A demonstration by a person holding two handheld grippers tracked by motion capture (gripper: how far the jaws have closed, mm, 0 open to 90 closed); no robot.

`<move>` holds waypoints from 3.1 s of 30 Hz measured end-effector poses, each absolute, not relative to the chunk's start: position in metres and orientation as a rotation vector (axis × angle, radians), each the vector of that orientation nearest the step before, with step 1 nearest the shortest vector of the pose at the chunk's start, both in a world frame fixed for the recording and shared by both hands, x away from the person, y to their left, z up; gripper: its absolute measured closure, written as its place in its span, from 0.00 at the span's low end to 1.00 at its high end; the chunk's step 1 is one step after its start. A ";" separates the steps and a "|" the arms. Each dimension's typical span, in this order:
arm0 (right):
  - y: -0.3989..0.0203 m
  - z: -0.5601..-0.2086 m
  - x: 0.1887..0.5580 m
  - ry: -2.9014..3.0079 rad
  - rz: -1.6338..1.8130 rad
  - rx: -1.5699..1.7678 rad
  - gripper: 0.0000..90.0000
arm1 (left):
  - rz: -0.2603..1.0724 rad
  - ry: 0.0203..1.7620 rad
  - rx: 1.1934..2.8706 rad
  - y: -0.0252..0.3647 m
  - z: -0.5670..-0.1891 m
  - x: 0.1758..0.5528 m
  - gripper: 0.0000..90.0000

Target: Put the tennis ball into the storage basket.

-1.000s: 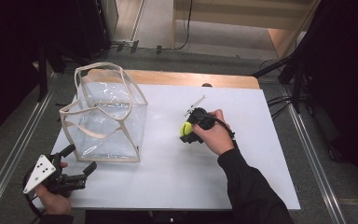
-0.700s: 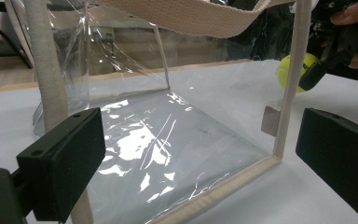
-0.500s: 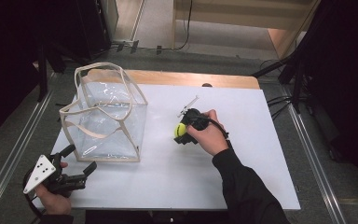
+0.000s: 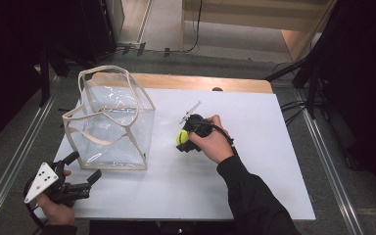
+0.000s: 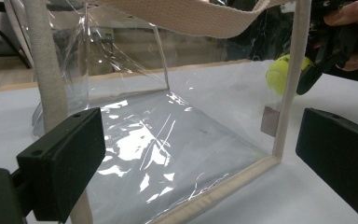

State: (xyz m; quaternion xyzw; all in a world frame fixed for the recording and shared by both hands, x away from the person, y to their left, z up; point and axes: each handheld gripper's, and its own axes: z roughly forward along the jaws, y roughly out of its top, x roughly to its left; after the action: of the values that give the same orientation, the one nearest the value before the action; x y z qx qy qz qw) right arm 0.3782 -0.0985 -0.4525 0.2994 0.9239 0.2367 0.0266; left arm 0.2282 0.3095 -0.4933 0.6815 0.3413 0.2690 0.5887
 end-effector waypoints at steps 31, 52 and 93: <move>-0.063 -0.451 0.375 2.901 0.768 0.831 0.27 | 0.615 0.794 1.581 0.311 -0.493 0.229 0.02; -0.043 -0.431 0.371 2.908 0.804 0.742 0.27 | 0.612 0.797 1.575 0.311 -0.493 0.229 0.01; -0.038 -0.384 0.369 2.946 0.923 0.699 0.27 | 0.616 0.795 1.579 0.310 -0.493 0.230 0.01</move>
State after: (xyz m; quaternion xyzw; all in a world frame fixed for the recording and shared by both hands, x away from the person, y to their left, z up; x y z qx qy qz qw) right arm 0.3695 -0.0382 -0.3839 0.2207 0.9307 0.2916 -0.0116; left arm 0.2296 0.3103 -0.4930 0.6790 0.3421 0.2652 0.5930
